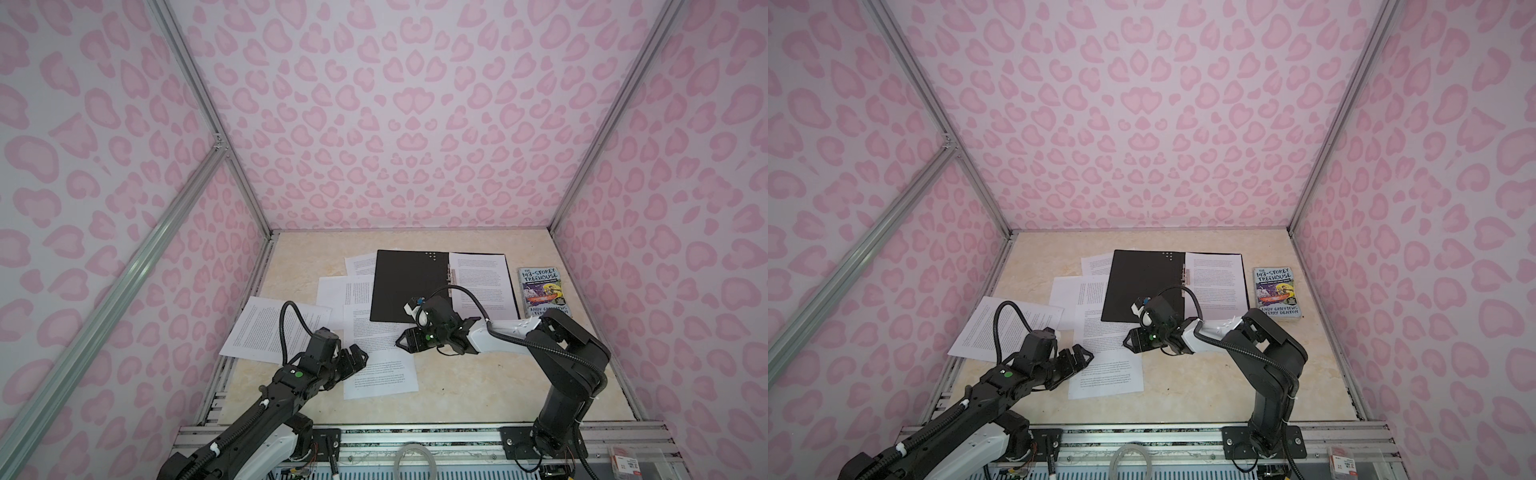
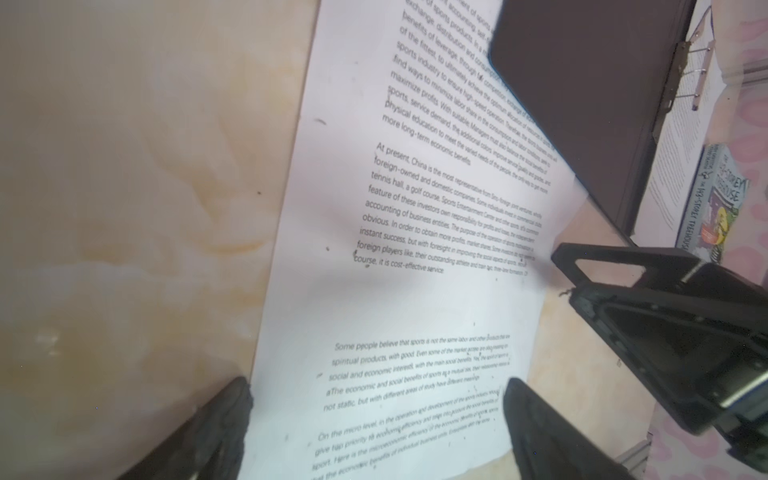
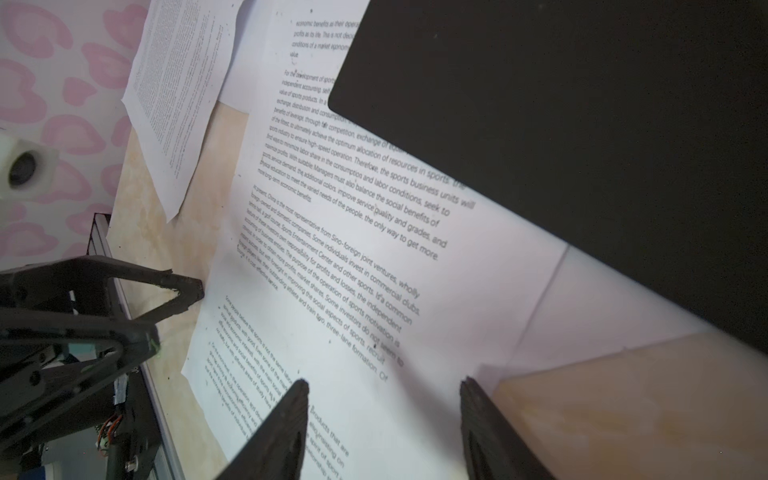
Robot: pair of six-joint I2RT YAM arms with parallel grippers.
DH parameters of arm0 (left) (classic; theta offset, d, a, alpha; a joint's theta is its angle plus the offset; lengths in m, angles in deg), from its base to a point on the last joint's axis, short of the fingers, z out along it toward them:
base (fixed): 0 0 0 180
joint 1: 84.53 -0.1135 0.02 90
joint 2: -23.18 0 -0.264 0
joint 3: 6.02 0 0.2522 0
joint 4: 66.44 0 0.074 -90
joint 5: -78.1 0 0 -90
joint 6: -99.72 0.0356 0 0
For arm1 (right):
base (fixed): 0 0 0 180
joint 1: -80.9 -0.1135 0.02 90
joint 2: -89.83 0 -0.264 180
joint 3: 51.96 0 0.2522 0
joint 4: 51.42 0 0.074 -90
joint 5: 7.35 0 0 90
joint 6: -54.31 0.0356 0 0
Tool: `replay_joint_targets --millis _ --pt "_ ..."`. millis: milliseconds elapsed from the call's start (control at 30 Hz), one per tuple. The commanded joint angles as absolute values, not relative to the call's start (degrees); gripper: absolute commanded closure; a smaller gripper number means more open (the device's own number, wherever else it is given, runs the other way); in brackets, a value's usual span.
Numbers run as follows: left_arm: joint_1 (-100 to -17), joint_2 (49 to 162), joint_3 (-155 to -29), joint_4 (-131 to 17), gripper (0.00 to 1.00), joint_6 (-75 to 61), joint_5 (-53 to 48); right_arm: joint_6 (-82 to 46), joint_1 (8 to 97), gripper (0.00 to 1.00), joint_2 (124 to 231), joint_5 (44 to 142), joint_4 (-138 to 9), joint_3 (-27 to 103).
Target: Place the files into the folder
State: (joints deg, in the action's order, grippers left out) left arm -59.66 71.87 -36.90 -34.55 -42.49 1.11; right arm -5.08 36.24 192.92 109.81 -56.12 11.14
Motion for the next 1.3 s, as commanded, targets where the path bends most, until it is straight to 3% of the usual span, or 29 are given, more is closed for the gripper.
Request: replay_joint_targets --millis 0,300,500,667,767,1267 --pt "-59.7 72.4 -36.2 -33.6 0.04 -43.0 6.7 -3.6 36.3 0.42 193.9 111.4 -55.5 11.5" --pt "-59.7 71.9 -38.2 -29.0 0.04 -42.2 1.6 -4.0 37.2 0.37 191.1 105.6 -62.5 11.9" --pt "-59.7 72.5 -36.3 -34.5 0.03 -42.7 6.4 -3.0 37.0 0.38 194.2 108.6 -62.2 13.2" --pt "-59.7 70.9 -40.1 -23.2 0.04 -42.1 -5.1 -2.7 37.0 0.38 193.1 107.5 -62.2 12.6" --pt "-59.7 71.6 -38.8 -26.9 0.04 -42.6 -2.1 -3.0 37.0 0.38 193.1 107.0 -62.6 12.7" --pt "-60.0 83.4 -37.4 -34.4 0.04 -41.8 -7.1 -3.3 37.1 0.38 193.8 106.8 -63.6 13.2"
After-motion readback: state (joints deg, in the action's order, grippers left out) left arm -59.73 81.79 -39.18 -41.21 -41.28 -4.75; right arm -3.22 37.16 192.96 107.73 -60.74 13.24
